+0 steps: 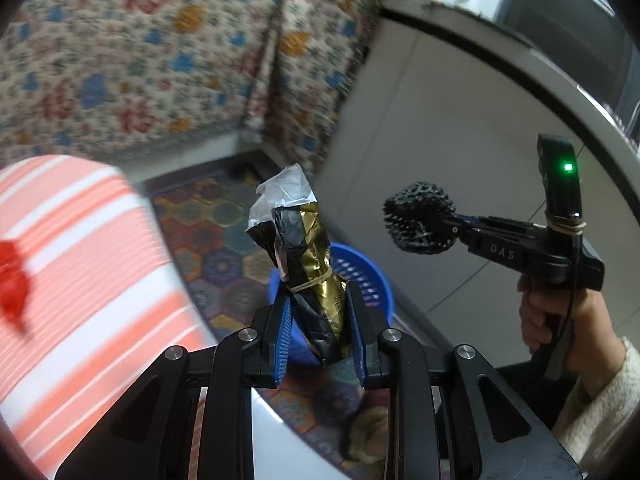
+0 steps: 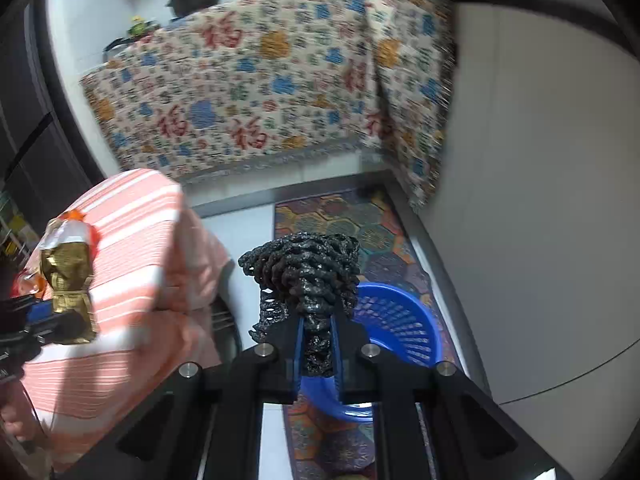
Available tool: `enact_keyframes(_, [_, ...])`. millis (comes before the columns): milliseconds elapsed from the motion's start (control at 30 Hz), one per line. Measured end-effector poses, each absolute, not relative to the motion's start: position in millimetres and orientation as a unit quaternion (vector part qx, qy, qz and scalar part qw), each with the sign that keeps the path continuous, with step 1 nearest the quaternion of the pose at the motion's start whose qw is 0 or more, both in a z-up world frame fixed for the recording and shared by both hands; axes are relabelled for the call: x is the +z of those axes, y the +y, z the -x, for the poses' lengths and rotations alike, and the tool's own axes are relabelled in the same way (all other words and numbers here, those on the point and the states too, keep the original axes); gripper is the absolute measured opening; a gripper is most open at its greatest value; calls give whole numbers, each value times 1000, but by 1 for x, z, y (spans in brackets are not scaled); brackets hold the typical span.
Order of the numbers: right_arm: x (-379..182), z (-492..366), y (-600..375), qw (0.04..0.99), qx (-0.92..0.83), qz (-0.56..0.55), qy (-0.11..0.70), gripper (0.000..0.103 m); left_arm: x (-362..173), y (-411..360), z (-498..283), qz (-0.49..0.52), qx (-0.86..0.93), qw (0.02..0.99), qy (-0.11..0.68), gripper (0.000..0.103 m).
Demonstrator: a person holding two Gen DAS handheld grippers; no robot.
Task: Collect trash
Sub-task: 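Carry both items over the blue wastebasket and open both tools to drop them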
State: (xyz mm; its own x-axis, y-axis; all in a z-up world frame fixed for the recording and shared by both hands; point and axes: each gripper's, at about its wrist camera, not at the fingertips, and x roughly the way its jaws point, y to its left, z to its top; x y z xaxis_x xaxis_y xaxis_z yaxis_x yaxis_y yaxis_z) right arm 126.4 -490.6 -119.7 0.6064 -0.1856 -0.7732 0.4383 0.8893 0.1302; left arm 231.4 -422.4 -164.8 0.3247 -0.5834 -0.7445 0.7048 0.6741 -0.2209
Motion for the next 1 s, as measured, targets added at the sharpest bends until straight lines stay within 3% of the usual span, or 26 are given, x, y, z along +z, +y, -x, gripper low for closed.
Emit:
enact_keyframes(233, [-162, -129, -549, 862, -197, -182, 429, 12, -217, -496, -248, -82, -413, 788, 450, 25])
enact_keyframes(700, [-249, -155, -618, 810, -180, -268, 490, 15, -295, -561, -273, -114, -413, 765, 481, 29])
enact_keyframes(867, [-277, -160, -631, 791, -177, -292, 508, 30, -316, -573, -280, -130, -405, 763, 486, 44])
enact_keyframes(1000, [-287, -162, -636, 784, -174, -306, 511, 41, -319, -571, -285, -121, -398, 766, 489, 50])
